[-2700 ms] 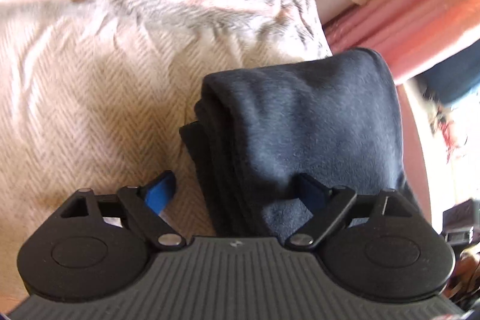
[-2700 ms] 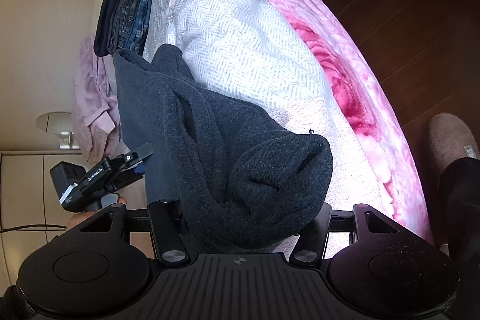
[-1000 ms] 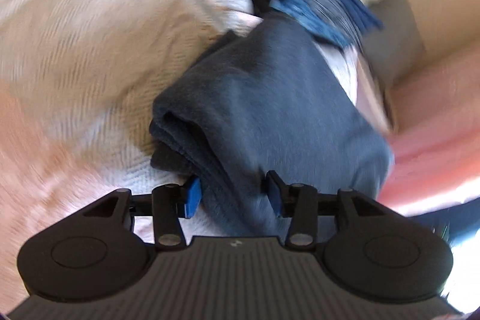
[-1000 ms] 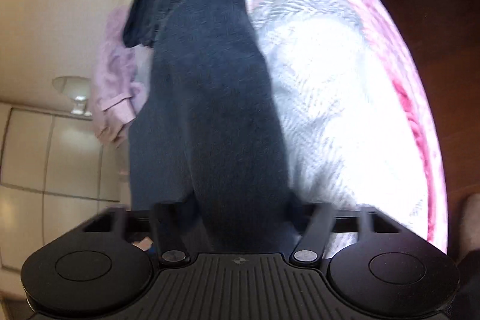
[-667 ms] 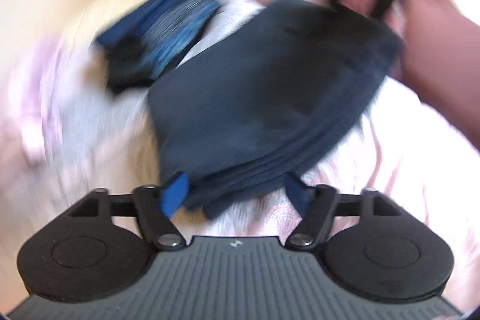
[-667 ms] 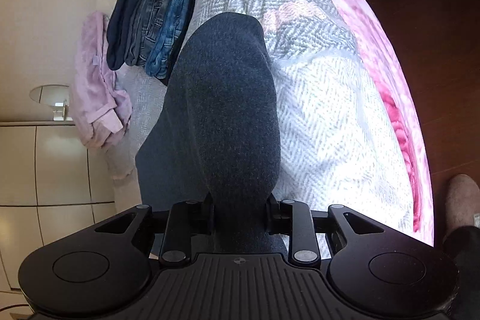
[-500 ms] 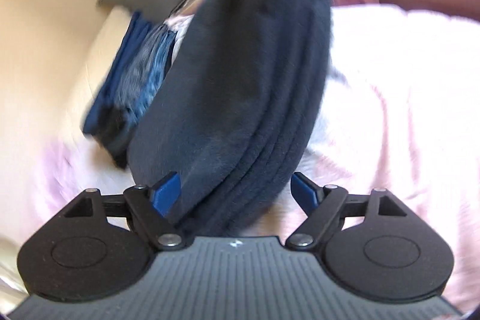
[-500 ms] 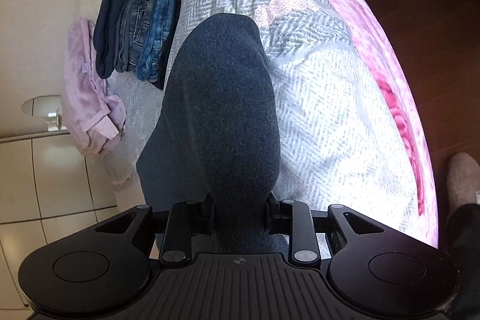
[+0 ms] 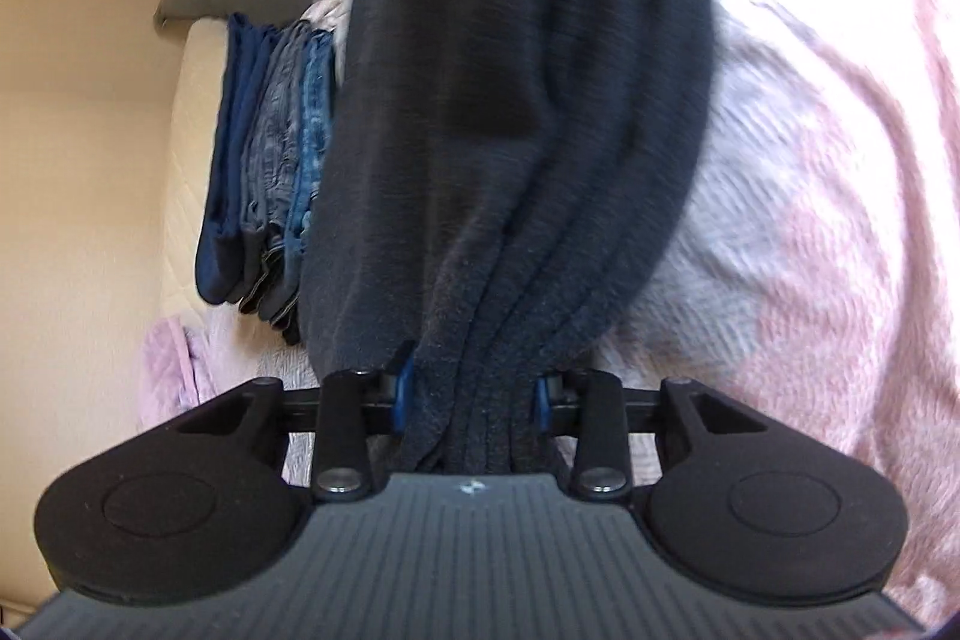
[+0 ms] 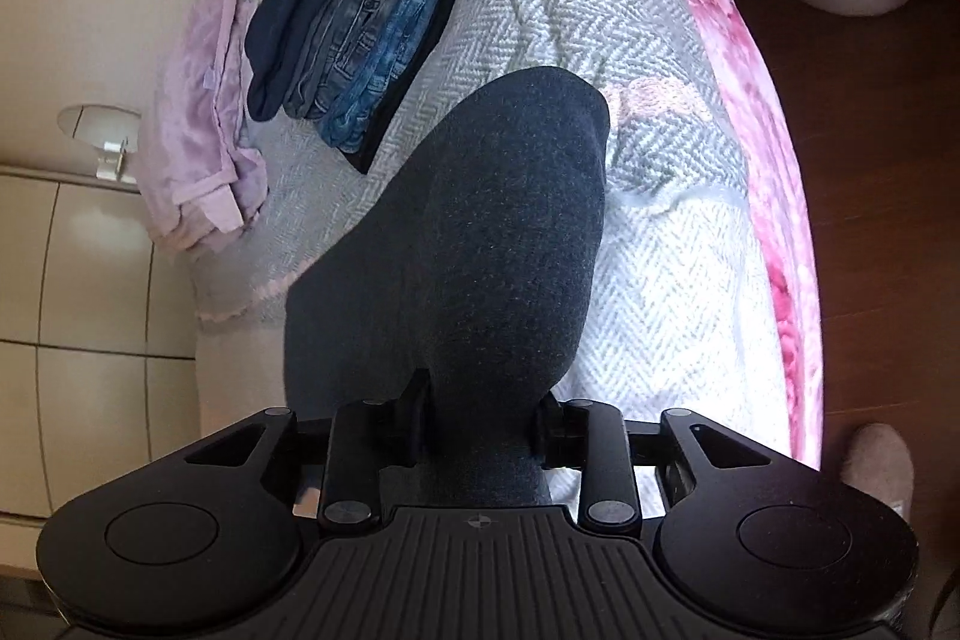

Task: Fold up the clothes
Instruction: 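Lift the folded sweatpants with both grippers off the bed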

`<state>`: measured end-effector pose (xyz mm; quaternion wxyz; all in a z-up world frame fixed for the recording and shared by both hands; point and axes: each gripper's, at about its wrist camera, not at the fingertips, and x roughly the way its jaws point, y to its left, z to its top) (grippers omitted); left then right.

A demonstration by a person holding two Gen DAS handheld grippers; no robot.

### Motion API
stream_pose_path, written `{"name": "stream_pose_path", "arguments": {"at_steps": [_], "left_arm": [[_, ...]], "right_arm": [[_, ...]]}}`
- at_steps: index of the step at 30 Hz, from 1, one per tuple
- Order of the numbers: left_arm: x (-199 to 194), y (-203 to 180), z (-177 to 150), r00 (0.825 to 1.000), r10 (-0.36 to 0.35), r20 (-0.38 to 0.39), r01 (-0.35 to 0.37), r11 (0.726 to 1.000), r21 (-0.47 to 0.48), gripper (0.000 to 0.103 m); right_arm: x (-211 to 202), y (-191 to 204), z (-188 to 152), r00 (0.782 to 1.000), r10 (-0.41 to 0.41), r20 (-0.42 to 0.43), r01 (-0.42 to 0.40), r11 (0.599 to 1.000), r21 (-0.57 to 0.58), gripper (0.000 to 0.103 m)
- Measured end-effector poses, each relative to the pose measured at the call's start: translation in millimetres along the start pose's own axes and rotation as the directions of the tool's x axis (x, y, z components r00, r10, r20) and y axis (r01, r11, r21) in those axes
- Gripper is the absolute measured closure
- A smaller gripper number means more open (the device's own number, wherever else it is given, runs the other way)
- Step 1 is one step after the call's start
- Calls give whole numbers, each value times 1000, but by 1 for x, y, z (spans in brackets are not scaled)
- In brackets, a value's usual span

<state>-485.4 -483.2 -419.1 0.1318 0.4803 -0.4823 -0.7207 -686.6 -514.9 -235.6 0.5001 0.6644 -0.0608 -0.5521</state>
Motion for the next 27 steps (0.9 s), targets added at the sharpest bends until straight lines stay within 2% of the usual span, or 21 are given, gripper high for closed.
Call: {"name": "stream_pose_path", "arguments": {"at_steps": [3,4,5,7,9,11,12,15,16,18,19,20,21,22,23,25,27], "left_arm": [[3,8,2,1000,-22,-5,22,998,-55,72],[4,12,1,999,-36,4,36,996,-80,73],[2,16,-1,998,-55,18,57,993,-104,73],[4,28,-7,993,-105,51,112,981,-159,73],[2,43,-14,983,-158,89,174,964,-200,73],[2,59,-19,969,-215,122,240,936,-258,73],[4,68,-20,960,-243,136,274,916,-293,73],[-1,87,-24,937,-310,162,348,870,-349,73],[-4,92,-25,928,-329,172,371,854,-365,73],[-2,100,-27,916,-355,188,402,835,-377,73],[0,103,-28,910,-366,195,414,828,-379,73],[1,105,-29,905,-375,202,425,822,-379,73],[0,101,-28,910,-364,200,413,839,-355,73],[0,97,-27,914,-353,198,402,854,-330,72],[0,93,-26,920,-341,195,387,871,-302,70],[-6,71,-19,946,-274,173,303,937,-172,63],[-10,47,-12,968,-201,148,208,977,-36,58]], "right_arm": [[-3,10,-21,996,-94,7,94,985,-147,56],[-6,16,-29,992,-123,24,125,970,-211,49],[-9,26,-39,985,-159,62,171,935,-311,34],[-14,47,-63,966,-215,142,257,826,-501,20],[-11,69,-98,953,-226,204,303,655,-692,20],[-1,85,-138,943,-216,253,325,430,-842,19],[7,90,-160,940,-208,271,326,310,-893,19],[44,92,-212,925,-196,325,335,18,-942,19],[57,89,-223,912,-190,364,357,-71,-931,19],[84,82,-240,862,-180,474,425,-255,-869,19],[95,77,-243,834,-184,521,449,-323,-833,19],[104,72,-242,808,-194,556,463,-372,-804,19],[108,68,-238,793,-201,575,472,-393,-789,23],[104,67,-233,793,-202,575,476,-383,-792,48],[99,66,-227,798,-203,567,475,-366,-800,63],[78,71,-215,823,-198,532,459,-321,-829,68],[61,76,-206,837,-198,509,440,-309,-843,69]]}}
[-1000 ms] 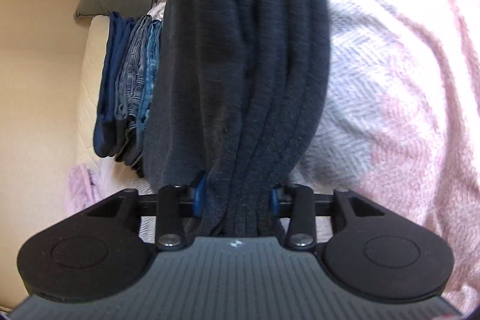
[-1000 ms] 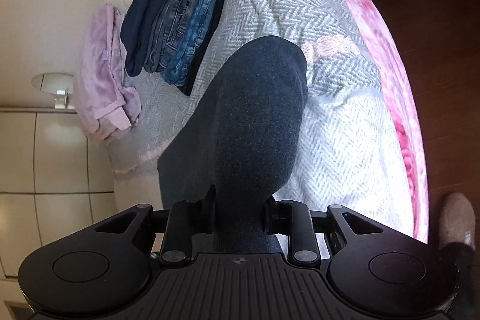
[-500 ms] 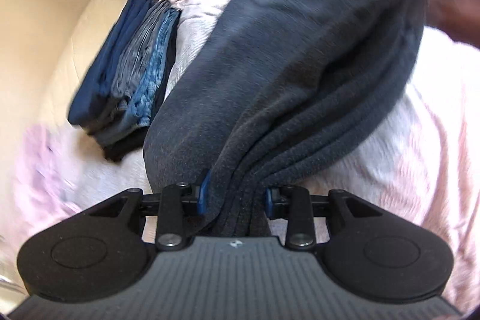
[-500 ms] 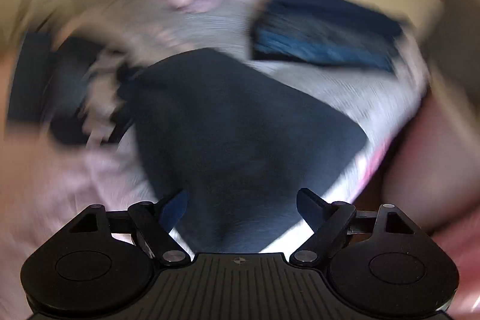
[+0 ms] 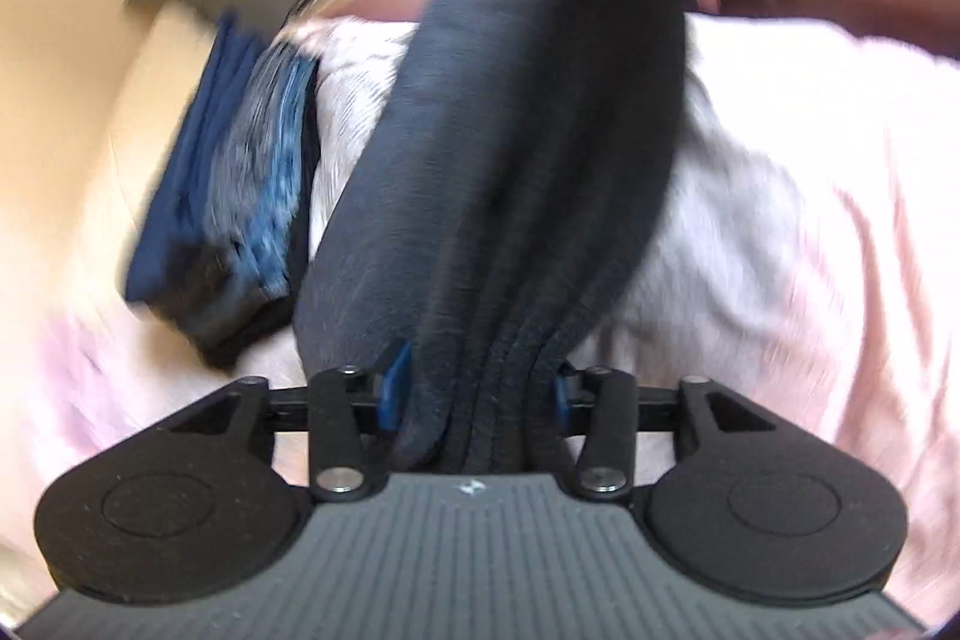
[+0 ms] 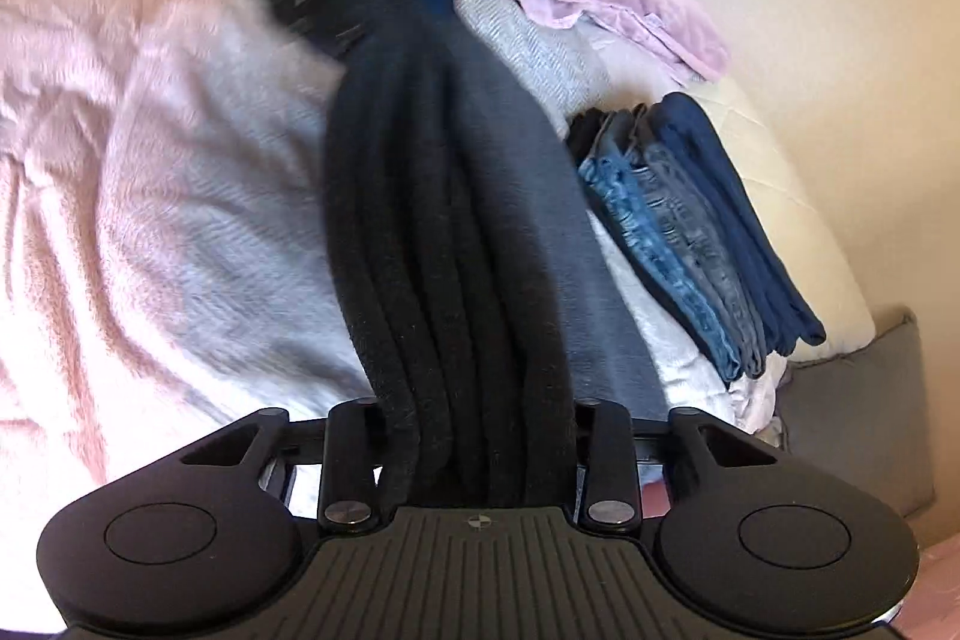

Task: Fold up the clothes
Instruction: 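Lift the folded sweatpants with both grippers off the bed, then carry the hanging sweatpants with both grippers over the stacked jeans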

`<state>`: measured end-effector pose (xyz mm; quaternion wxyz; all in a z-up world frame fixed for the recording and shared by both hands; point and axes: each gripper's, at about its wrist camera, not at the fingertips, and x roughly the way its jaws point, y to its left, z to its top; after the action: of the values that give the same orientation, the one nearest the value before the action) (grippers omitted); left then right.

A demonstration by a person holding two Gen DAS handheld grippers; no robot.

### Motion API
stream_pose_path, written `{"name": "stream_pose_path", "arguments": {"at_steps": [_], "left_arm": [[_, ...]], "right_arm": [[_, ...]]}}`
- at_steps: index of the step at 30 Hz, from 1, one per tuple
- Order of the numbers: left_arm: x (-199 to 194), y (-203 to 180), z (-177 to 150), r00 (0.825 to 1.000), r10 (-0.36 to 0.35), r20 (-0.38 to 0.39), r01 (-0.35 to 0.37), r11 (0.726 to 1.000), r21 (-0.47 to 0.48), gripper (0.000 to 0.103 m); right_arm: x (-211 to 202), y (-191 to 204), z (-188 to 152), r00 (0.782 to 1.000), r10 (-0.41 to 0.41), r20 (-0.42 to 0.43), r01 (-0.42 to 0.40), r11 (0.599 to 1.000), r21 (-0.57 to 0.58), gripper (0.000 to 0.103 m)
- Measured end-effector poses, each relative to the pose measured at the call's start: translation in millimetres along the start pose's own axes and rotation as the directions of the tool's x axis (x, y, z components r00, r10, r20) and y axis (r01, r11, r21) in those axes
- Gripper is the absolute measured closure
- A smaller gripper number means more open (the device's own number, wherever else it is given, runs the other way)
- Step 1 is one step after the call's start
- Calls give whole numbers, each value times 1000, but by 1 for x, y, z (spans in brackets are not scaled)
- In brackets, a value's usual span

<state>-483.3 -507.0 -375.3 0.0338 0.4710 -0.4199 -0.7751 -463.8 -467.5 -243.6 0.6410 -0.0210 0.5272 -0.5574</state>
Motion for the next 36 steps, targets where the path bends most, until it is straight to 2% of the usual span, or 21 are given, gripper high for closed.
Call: {"name": "stream_pose_path", "arguments": {"at_steps": [2,3,5,7,9,17,20,26,31,36], "left_arm": [[3,-24,5,996,82,-23,-77,985,151,57],[4,-29,7,993,109,-32,-102,978,183,57],[0,-29,11,989,142,-41,-133,975,178,60],[-7,-23,15,987,150,-49,-142,980,142,70],[-16,-14,21,991,121,-57,-115,989,93,75],[-87,34,53,997,75,-19,-76,995,-57,76],[-111,59,66,995,98,-6,-99,990,-97,76],[-139,127,86,980,197,-9,-196,971,-135,76],[-108,209,99,954,290,-75,-299,941,-160,76],[-33,296,115,929,321,-185,-356,910,-213,76]], "right_arm": [[-5,-13,2,1000,22,2,-22,1000,-2,70],[-6,-19,3,1000,31,3,-31,999,-7,70],[-11,-29,6,999,49,5,-49,999,-14,71],[-16,-43,8,998,64,7,-64,998,-15,71],[-23,-54,9,997,77,12,-77,997,-28,72],[-75,-114,24,992,125,12,-124,990,-71,72],[-98,-137,33,994,107,24,-105,991,-85,72],[-133,-187,53,996,50,72,-42,993,-110,72],[-108,-256,72,985,17,173,8,990,-144,72],[-26,-347,85,960,46,278,3,985,-175,72]]}}
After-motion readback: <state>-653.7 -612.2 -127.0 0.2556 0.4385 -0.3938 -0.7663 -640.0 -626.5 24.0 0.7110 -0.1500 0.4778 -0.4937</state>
